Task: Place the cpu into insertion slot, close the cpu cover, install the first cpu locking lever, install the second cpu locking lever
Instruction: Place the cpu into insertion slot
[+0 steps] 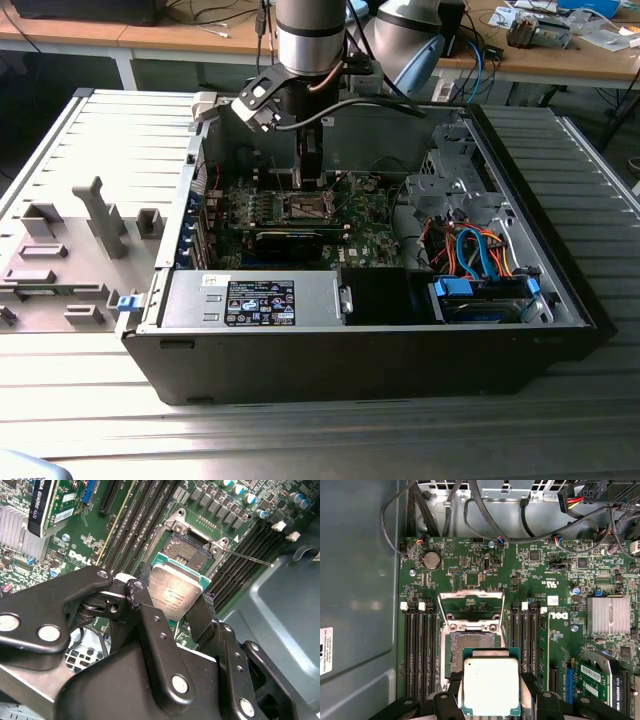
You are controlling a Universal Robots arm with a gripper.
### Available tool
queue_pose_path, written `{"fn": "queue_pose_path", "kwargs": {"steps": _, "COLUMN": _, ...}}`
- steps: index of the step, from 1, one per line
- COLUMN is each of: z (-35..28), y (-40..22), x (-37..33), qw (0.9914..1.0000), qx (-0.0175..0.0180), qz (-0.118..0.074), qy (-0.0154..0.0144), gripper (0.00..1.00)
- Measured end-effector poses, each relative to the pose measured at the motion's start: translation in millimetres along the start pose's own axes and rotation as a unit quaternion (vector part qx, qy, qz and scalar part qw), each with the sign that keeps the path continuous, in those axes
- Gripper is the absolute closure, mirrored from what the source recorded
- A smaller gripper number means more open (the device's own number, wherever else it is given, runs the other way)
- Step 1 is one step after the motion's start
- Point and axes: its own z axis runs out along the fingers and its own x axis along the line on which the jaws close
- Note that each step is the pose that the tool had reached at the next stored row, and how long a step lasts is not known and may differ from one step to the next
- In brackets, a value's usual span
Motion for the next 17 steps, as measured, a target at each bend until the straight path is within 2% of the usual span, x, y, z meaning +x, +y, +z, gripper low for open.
{"fn": "queue_pose_path", "kwargs": {"steps": 17, "z": 2.2, "y": 0.0, "x": 4.9, "qw": 1.00000, "qx": 0.0000, "qz": 0.000, "qy": 0.0000, "gripper": 0.46}}
